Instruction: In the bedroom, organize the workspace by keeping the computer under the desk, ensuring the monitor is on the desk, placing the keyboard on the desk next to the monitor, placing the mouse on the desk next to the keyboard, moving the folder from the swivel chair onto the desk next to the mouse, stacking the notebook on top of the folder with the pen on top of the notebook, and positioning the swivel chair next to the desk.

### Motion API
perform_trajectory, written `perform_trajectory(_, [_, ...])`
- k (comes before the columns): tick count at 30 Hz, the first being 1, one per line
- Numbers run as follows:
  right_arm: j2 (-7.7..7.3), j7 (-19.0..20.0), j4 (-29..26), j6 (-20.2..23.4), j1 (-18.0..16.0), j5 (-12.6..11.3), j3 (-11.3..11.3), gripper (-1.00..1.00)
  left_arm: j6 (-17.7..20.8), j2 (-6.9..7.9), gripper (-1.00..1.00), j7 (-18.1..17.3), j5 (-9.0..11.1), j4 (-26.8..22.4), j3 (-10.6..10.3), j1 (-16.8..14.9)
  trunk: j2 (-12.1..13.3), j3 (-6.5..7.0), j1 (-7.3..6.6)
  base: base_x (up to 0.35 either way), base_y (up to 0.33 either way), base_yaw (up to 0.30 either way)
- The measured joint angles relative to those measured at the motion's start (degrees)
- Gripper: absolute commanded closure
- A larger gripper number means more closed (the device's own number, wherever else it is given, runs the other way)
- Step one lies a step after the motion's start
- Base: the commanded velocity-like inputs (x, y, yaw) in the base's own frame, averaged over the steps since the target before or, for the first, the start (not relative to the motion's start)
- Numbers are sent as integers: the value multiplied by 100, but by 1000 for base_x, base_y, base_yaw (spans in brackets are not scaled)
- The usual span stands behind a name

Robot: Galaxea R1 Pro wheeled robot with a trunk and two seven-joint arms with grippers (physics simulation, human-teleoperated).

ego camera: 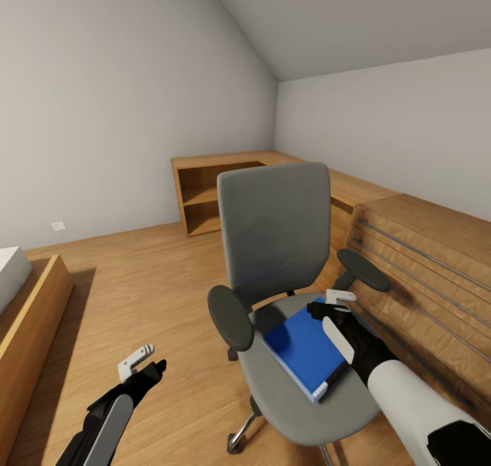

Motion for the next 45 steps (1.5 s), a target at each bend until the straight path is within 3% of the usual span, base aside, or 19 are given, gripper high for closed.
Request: perform_trajectory(45, [0,-3,10,2,-1,6,-6,-100,-8,8,-100,9,0,9,-21,0,0,0,2,-89,-3,0])
